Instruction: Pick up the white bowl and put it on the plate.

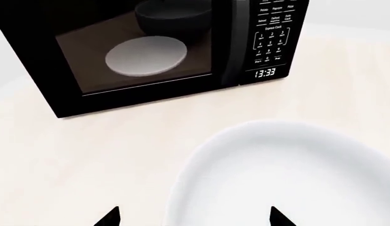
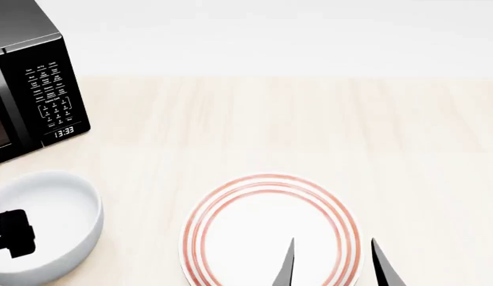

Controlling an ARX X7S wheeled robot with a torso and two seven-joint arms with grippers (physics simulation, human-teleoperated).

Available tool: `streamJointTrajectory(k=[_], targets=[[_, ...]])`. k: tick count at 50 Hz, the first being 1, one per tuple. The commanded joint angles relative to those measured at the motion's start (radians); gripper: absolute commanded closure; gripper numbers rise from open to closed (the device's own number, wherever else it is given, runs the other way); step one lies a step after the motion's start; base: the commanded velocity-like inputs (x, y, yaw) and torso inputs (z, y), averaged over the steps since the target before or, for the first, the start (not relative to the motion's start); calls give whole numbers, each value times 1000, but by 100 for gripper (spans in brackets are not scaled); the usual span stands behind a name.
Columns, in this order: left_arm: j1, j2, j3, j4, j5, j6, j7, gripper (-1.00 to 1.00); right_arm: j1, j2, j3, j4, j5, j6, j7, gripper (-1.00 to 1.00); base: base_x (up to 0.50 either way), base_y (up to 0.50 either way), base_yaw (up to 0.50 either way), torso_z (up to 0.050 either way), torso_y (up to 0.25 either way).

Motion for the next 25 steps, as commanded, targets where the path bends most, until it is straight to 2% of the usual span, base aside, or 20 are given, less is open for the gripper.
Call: streamJointTrajectory(k=[1, 25], targets=[[-1, 18, -12, -42, 4, 19, 22, -100, -4, -17, 19, -3, -22, -6, -12, -100, 0, 0, 0, 0, 0], [-9, 12, -21, -133, -27, 83, -13, -100, 5, -11, 10, 9, -18, -11, -8, -100, 0, 0, 0, 0, 0]])
